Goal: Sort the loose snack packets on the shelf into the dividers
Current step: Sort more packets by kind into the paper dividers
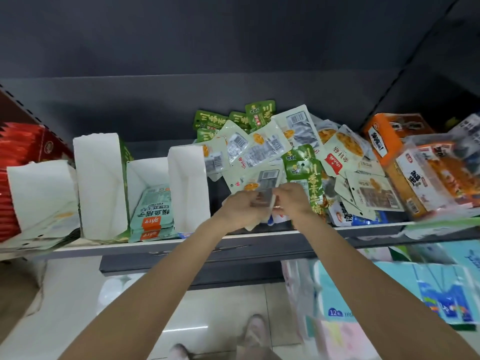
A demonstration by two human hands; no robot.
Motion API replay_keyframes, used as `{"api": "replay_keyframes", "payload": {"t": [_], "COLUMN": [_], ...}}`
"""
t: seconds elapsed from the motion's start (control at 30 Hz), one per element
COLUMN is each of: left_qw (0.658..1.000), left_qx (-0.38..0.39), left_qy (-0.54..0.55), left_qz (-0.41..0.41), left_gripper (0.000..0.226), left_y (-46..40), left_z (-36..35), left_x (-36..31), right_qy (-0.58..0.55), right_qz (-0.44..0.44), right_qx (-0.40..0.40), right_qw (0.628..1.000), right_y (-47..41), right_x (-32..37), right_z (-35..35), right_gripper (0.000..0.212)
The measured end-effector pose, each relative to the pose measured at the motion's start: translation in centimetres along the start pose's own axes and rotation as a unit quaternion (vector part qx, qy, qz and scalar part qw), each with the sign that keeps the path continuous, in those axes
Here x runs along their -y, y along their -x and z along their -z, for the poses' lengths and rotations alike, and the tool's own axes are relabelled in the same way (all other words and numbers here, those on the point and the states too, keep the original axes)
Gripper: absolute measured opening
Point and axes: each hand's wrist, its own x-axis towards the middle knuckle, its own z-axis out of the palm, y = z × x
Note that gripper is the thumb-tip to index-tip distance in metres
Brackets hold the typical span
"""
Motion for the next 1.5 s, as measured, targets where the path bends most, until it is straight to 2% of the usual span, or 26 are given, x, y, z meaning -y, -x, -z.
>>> {"api": "replay_keyframes", "payload": {"t": [0.07,0.13,0.2,0.23,0.33,0.4,0.43,0.5,0.53,0.6,0.67,1.0,1.1,1.2,1.27,1.4,1.5], "left_qw": [0.998,0.992,0.975,0.965,0.931,0.912,0.903,0.888,0.882,0.878,0.870,0.861,0.872,0.893,0.884,0.855,0.865], "left_qx": [-0.002,-0.055,-0.147,-0.184,-0.272,-0.330,-0.358,-0.395,-0.405,-0.415,-0.432,-0.460,-0.445,-0.402,-0.385,-0.396,-0.357], "left_qy": [-0.001,-0.058,-0.089,-0.093,-0.123,-0.123,-0.110,-0.086,-0.075,-0.047,-0.036,-0.081,-0.095,-0.154,-0.240,-0.315,-0.339], "left_qz": [-0.061,-0.100,-0.139,-0.161,-0.210,-0.209,-0.210,-0.220,-0.228,-0.235,-0.235,-0.202,-0.181,-0.132,-0.111,-0.119,-0.099], "left_gripper": [0.059,0.074,0.067,0.060,0.040,0.030,0.027,0.024,0.023,0.021,0.020,0.019,0.019,0.020,0.018,0.024,0.024], "left_y": [1.3,2.1,2.9,3.3,5.3,7.2,8.2,10.2,11.2,13.1,14.8,21.7,22.4,22.3,22.3,22.9,23.1], "left_z": [1.0,2.0,3.3,4.0,6.7,8.7,9.7,11.7,12.7,14.7,16.5,22.5,22.8,22.9,23.2,23.9,23.5], "left_x": [0.2,0.9,1.7,2.0,3.1,3.9,4.3,5.4,6.1,7.7,9.8,21.6,24.2,25.9,26.3,26.4,26.8], "right_qy": [-0.090,-0.164,-0.190,-0.193,-0.206,-0.137,-0.042,0.127,0.171,0.181,0.172,0.209,0.230,0.308,0.348,0.245,0.293], "right_qz": [-0.006,0.000,0.020,0.026,0.039,0.086,0.133,0.242,0.288,0.352,0.372,0.371,0.356,0.335,0.352,0.386,0.377], "right_qx": [-0.005,-0.003,0.014,0.022,0.030,0.044,0.041,0.035,0.034,0.041,0.047,0.108,0.116,0.080,0.026,0.033,0.027], "right_qw": [0.996,0.986,0.981,0.981,0.977,0.986,0.989,0.961,0.942,0.918,0.911,0.898,0.898,0.886,0.868,0.889,0.878], "right_y": [0.9,1.8,2.5,2.9,4.6,5.9,6.5,7.6,8.2,9.8,11.2,14.7,14.7,14.6,15.0,16.1,15.7], "right_x": [1.3,2.4,3.2,3.7,5.3,6.4,6.9,8.0,8.5,9.6,10.5,10.6,9.8,8.9,8.5,8.7,8.5], "right_z": [0.9,1.6,1.4,1.0,-1.1,-3.0,-3.9,-6.1,-7.2,-9.5,-12.0,-26.6,-29.5,-31.0,-31.2,-31.2,-31.4], "right_gripper": [0.019,0.018,0.014,0.005,0.024,0.022,0.026,0.035,0.035,0.027,0.020,0.029,0.029,0.028,0.028,0.033,0.031]}}
